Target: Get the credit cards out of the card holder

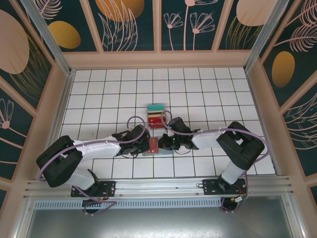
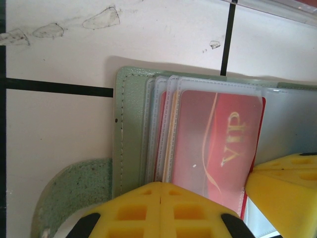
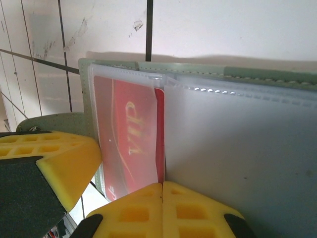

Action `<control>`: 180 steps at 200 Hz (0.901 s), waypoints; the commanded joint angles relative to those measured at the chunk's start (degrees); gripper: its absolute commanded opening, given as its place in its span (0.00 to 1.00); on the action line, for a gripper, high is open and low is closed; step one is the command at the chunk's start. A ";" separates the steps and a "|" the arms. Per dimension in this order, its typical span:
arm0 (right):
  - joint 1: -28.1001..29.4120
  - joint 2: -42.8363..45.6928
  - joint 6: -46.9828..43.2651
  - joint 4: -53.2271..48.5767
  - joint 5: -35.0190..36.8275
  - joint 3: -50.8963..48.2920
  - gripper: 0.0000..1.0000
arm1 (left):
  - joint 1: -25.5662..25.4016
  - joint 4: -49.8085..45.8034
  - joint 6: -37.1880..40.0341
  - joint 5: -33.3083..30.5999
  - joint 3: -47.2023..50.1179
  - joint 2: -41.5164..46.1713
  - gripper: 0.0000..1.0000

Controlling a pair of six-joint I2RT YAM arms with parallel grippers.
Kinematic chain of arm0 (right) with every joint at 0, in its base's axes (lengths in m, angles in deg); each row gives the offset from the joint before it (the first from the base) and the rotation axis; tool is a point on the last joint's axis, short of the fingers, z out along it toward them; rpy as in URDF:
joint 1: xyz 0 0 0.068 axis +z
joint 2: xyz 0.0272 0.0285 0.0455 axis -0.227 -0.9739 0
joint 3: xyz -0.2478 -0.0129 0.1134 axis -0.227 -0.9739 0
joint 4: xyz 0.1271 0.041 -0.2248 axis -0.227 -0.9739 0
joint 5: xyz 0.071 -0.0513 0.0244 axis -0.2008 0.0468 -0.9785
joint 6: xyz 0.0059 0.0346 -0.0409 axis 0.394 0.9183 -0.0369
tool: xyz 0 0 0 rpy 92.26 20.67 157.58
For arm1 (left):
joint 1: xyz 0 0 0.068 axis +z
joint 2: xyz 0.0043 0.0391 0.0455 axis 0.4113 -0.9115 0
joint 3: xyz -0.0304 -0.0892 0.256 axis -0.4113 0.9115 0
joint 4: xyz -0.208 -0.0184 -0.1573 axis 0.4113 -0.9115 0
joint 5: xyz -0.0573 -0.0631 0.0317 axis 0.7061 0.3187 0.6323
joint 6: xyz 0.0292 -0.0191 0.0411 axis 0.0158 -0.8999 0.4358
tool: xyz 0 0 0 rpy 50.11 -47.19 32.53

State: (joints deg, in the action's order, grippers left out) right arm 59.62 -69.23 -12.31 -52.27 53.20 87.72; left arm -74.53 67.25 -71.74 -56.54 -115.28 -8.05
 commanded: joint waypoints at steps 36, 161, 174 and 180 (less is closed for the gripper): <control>-0.77 2.43 -1.23 -4.26 2.28 -1.25 0.00 | 0.26 -4.32 -0.98 -1.77 2.74 -3.25 0.00; -2.73 5.02 -3.50 -6.39 2.13 -1.78 0.00 | 0.31 -4.06 -0.80 -1.50 3.01 -2.83 0.00; -2.73 5.42 -3.09 -4.38 0.66 -1.92 0.11 | 0.28 -3.99 -0.71 -1.34 2.84 -2.85 0.00; -2.73 5.47 -2.50 -3.28 0.26 -2.11 0.16 | 0.23 -3.89 -0.65 -1.30 2.74 -2.96 0.00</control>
State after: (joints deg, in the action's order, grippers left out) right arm 57.30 -65.53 -14.06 -56.77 54.51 86.71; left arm -74.53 67.52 -71.96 -56.56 -115.10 -8.03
